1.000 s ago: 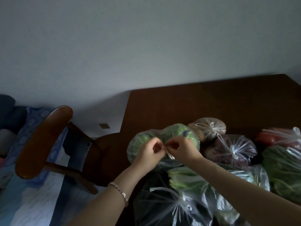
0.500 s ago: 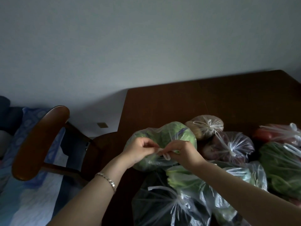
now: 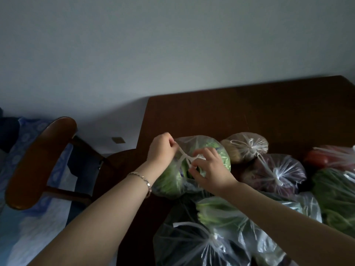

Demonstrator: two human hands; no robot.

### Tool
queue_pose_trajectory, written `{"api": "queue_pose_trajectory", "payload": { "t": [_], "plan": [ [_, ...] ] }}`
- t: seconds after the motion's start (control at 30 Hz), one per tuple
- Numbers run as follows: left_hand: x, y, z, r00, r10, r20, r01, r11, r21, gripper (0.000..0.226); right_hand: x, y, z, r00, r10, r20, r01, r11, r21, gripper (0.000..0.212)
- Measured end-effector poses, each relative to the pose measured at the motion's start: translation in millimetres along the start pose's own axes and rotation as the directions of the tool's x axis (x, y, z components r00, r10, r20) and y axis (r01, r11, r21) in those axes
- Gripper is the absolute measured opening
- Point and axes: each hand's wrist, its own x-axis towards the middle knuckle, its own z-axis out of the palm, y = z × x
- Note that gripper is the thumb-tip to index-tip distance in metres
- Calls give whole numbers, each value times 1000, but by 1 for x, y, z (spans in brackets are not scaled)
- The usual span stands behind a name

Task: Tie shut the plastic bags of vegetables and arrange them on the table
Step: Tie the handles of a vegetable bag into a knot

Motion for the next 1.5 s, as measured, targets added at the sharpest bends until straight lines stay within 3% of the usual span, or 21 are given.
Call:
{"api": "queue_pose_trajectory", "payload": {
  "t": [0.1,0.17,0.23,0.27,0.33,0.4,0.47,0.5,0.57,0.63,0.7,0.73,0.8,0.9,0.97,1.03,1.1,1.2,1.3,1.33,1.5],
  "plan": [
    [25,-1,2,995,98,37,-104,966,237,14,12,8,5,1000,-7,7,7,1000,-5,29],
    [40,1,2,999,26,-34,-21,989,147,14,16,13,8,999,-29,-16,29,1000,-1,24],
    [57,2,3,979,-191,-77,187,981,-52,16,18,15,8,997,-64,-52,64,998,-4,18],
    [68,0,6,952,-307,-18,302,945,-127,17,21,17,7,995,-84,-60,85,996,18,16],
    [76,-2,10,852,-480,211,522,814,-256,19,21,13,2,991,-110,-75,119,984,135,17],
    [82,-4,17,704,-535,467,710,556,-433,22,25,9,-2,997,-54,-56,68,950,306,22],
    [84,-2,20,627,-512,587,775,335,-536,23,31,-1,-3,994,107,9,-100,894,438,28],
    [86,-2,20,625,-520,582,772,305,-557,23,36,-4,-2,980,192,52,-195,871,452,33],
    [93,-8,20,655,-563,504,744,364,-560,23,41,-7,5,953,280,115,-303,877,372,39],
    [99,-16,20,727,-567,386,683,544,-488,13,38,3,11,957,265,122,-288,921,263,40],
    [100,-28,23,837,-487,251,540,810,-229,16,26,21,15,984,150,93,-158,984,80,39],
    [98,-33,27,876,-430,220,456,886,-83,20,19,32,18,994,71,82,-69,997,-30,37],
    [93,-38,35,903,-370,218,371,928,39,20,6,45,23,994,-17,105,37,981,-190,31],
    [93,-37,45,891,-397,220,403,915,16,19,1,48,27,994,-23,106,50,964,-262,26],
    [91,-39,47,888,-414,202,431,901,-50,20,3,45,25,997,30,67,-23,995,-101,27],
    [82,-43,44,888,-430,165,452,881,-136,21,11,34,13,990,133,40,-139,960,244,26],
    [68,-47,43,905,-407,119,424,886,-189,20,25,18,-3,966,232,112,-257,819,513,22],
    [50,-46,42,913,-400,74,406,888,-217,18,51,1,-11,937,247,246,-345,561,752,21],
    [41,-45,40,887,-459,36,450,847,-284,22,73,-2,-2,877,346,332,-412,191,891,18],
    [38,-45,40,874,-484,29,466,822,-328,24,77,2,2,847,391,361,-440,134,888,21],
    [27,-31,19,874,-474,-112,361,784,-504,25,88,11,18,759,545,357,-566,279,776,26]
  ]
}}
